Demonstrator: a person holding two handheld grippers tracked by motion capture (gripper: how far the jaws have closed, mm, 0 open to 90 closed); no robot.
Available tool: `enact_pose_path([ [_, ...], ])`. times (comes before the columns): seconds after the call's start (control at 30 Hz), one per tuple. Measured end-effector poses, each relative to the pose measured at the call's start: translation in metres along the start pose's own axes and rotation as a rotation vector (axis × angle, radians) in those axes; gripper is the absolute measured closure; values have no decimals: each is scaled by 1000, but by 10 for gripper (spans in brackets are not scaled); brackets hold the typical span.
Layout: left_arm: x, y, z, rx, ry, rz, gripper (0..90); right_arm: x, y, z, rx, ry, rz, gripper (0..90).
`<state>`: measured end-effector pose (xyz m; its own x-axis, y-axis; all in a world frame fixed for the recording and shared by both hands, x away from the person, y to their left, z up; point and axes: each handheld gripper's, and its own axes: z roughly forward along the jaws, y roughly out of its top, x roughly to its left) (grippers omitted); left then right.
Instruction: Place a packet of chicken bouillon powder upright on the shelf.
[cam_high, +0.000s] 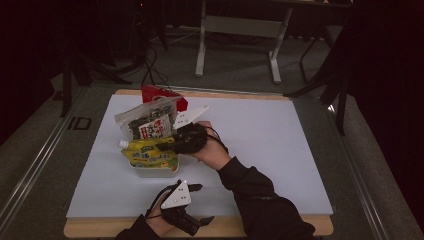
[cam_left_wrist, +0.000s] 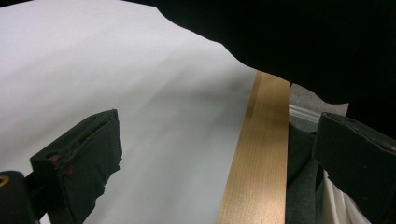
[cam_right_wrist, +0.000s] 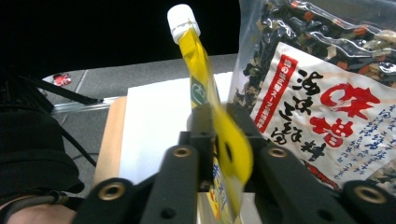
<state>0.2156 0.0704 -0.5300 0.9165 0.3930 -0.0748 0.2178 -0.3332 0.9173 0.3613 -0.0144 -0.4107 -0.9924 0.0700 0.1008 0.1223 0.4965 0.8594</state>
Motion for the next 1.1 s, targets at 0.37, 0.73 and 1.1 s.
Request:
enact_pose_path([
  [0.37,3,2,0,-9,7,-9,26,0,5,-19,-27,-36,-11,601],
  [0.73,4,1,1,-10,1,-15,26,0,0,-31,-41,-67,14,339],
  [1.1,2,1,-1,-11,5,-12,26,-11,-27,-43,-32,-76,80,181],
])
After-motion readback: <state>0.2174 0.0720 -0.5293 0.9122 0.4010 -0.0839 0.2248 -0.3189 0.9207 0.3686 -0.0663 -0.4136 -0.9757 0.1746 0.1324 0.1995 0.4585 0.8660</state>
